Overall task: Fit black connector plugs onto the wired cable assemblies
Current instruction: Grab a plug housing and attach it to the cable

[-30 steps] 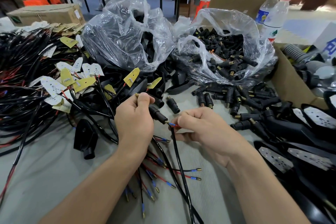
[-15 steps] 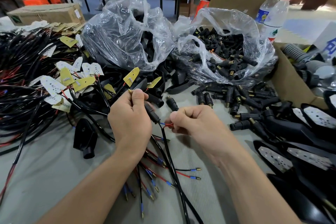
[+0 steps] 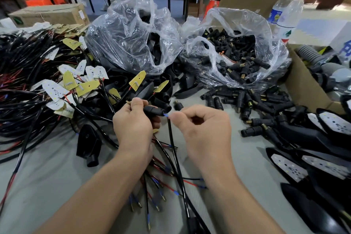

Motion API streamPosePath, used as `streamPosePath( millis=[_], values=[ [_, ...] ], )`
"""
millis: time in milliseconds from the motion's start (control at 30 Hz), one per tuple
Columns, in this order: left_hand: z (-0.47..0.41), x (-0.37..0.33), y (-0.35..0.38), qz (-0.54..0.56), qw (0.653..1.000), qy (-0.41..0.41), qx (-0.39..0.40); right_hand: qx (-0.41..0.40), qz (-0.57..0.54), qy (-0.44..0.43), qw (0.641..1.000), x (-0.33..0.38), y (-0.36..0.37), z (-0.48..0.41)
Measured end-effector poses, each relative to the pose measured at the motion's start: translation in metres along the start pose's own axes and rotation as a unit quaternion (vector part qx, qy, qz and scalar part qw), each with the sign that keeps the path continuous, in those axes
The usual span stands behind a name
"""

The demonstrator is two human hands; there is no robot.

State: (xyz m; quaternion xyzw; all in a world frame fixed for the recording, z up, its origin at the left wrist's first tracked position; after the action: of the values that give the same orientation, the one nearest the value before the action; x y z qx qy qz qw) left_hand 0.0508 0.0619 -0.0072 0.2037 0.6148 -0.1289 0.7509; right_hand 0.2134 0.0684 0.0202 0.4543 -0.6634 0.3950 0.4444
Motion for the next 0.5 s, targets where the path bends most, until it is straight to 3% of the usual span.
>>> streamPosePath(
  millis=[200, 400, 500],
  values=[
    [0.009, -0.001, 0.003, -0.007, 0.999, 0.018, 0.028, -0.055, 0.061, -0.068, 0.994, 0.001, -0.001, 0.006],
    [0.012, 0.001, 0.004, -0.018, 0.998, 0.048, 0.039, 0.005, 0.038, -0.013, 0.999, 0.002, 0.007, 0.008],
    [0.008, -0.001, 0.004, -0.012, 0.999, 0.025, 0.032, 0.042, -0.062, 0.105, 0.992, -0.006, 0.004, 0.001]
  ],
)
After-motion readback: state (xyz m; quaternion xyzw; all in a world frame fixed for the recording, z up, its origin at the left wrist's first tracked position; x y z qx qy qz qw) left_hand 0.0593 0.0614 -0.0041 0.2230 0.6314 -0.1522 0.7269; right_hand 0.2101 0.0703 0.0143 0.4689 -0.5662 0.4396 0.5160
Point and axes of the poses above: each hand's wrist, its own z-axis away from the middle knuckle, its own y-axis out of the palm, x = y × z, the point moved 5 cm from there along -z, towards the middle knuckle, and after that the axes turned 13 degrees about -x, right-handed, at the moved point
